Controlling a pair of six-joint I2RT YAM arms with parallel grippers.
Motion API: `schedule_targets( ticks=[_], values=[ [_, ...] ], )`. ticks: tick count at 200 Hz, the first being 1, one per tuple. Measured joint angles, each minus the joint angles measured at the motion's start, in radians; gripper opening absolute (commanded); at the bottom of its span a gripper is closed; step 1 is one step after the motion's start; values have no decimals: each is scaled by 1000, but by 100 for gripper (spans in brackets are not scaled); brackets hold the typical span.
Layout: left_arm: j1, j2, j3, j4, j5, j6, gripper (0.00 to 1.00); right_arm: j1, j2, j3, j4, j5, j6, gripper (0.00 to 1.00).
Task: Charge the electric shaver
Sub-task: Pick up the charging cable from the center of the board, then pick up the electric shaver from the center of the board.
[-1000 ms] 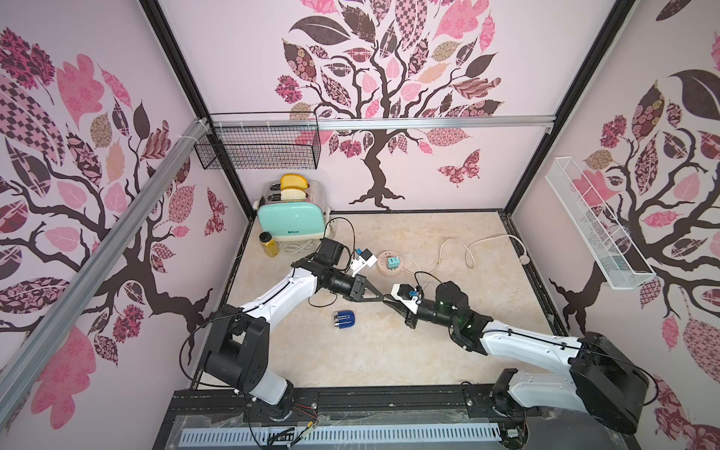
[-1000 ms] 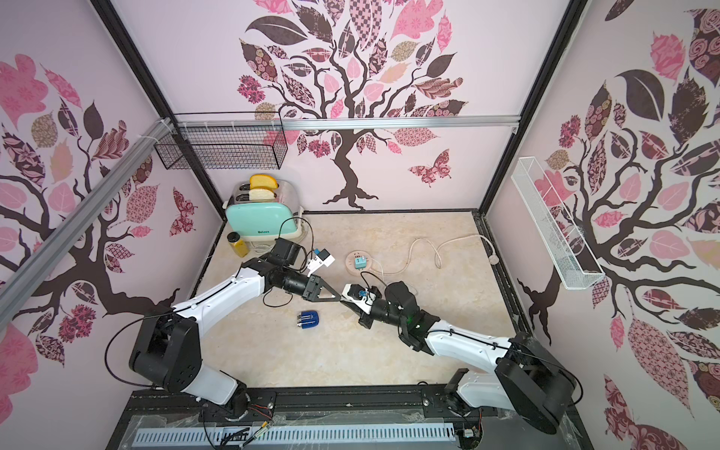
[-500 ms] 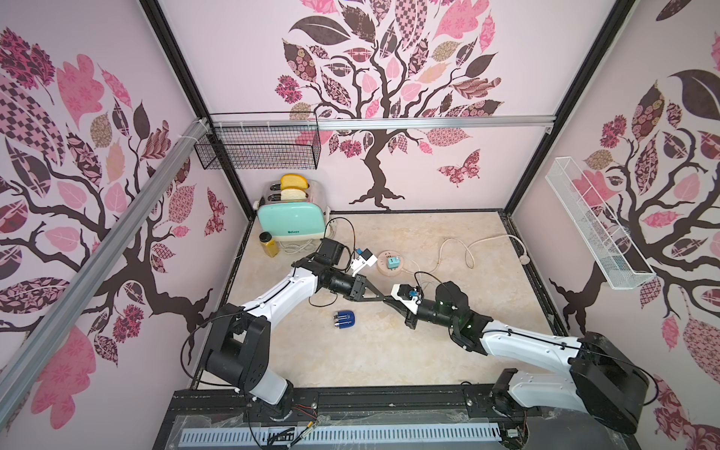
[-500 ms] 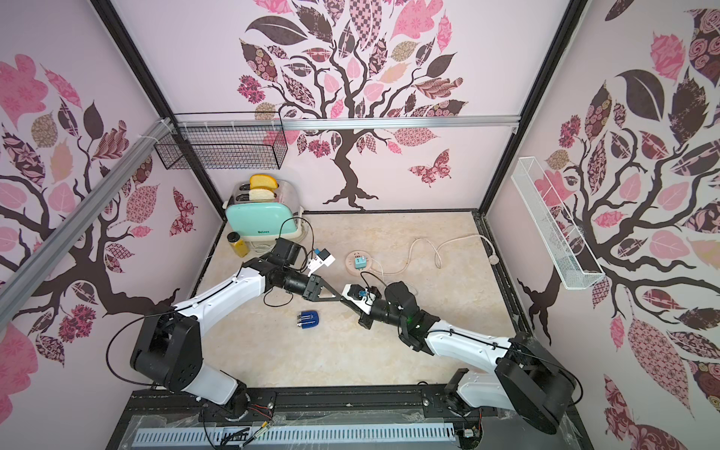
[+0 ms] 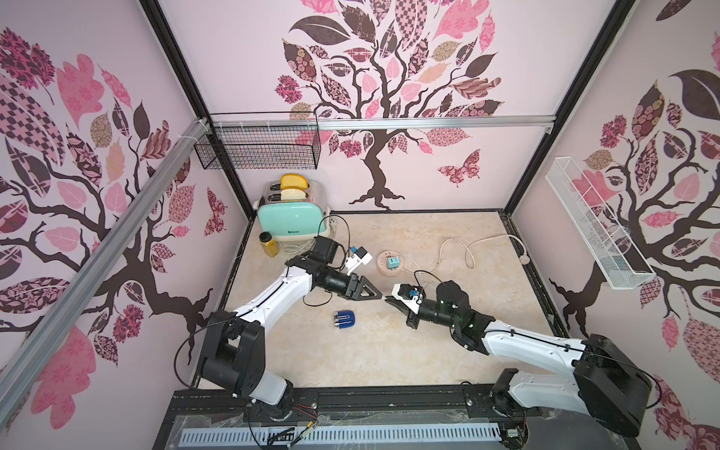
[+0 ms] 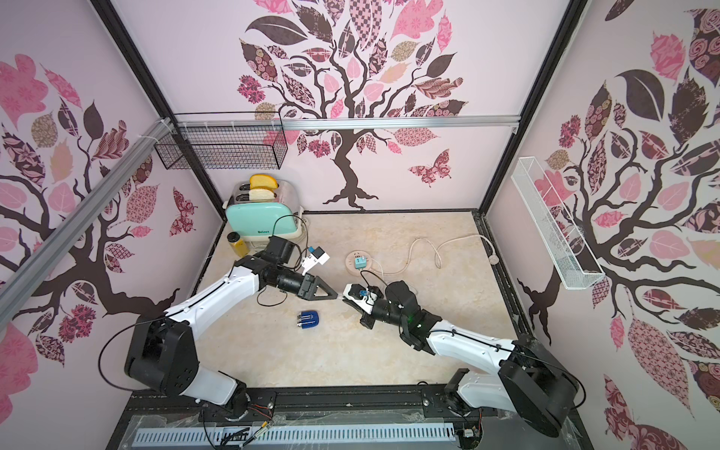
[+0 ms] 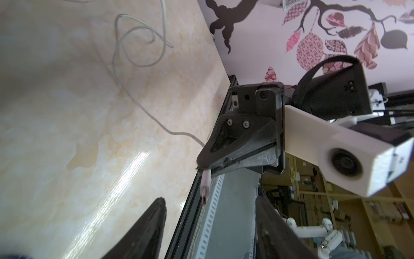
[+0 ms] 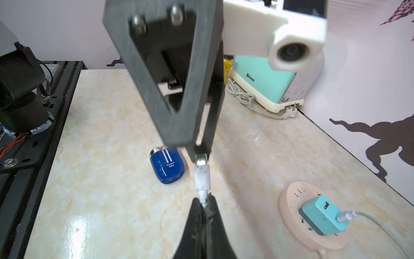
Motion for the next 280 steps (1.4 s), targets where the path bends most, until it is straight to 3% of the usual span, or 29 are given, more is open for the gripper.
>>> schedule_targets(
  ticks=[26,53,80,104,129,162,229,280],
  values=[
    [91,-153,0,-28,-161,25,83,-8,-39,1,-98,-2,-8,0],
    [86,-309,-23,-24,-374,109,83,-15,-72,16,-214,0,-7,0],
    [85,-383,-77,-39,-515,264,81,-18,-98,51,-310,8,-8,0],
    [64,-369,-106,-83,-584,444,81,-19,-106,78,-382,29,-14,0],
    [-16,-352,-159,-122,-647,655,84,-20,-106,84,-436,63,-24,0],
    [-43,-283,-203,-144,-696,829,85,-24,-105,84,-483,97,-30,0],
    [-44,-150,-237,-101,-743,980,87,-28,-105,84,-491,99,-34,0],
    [-54,-71,-265,-26,-793,1018,88,-34,-105,84,-490,93,-41,0]
  ],
)
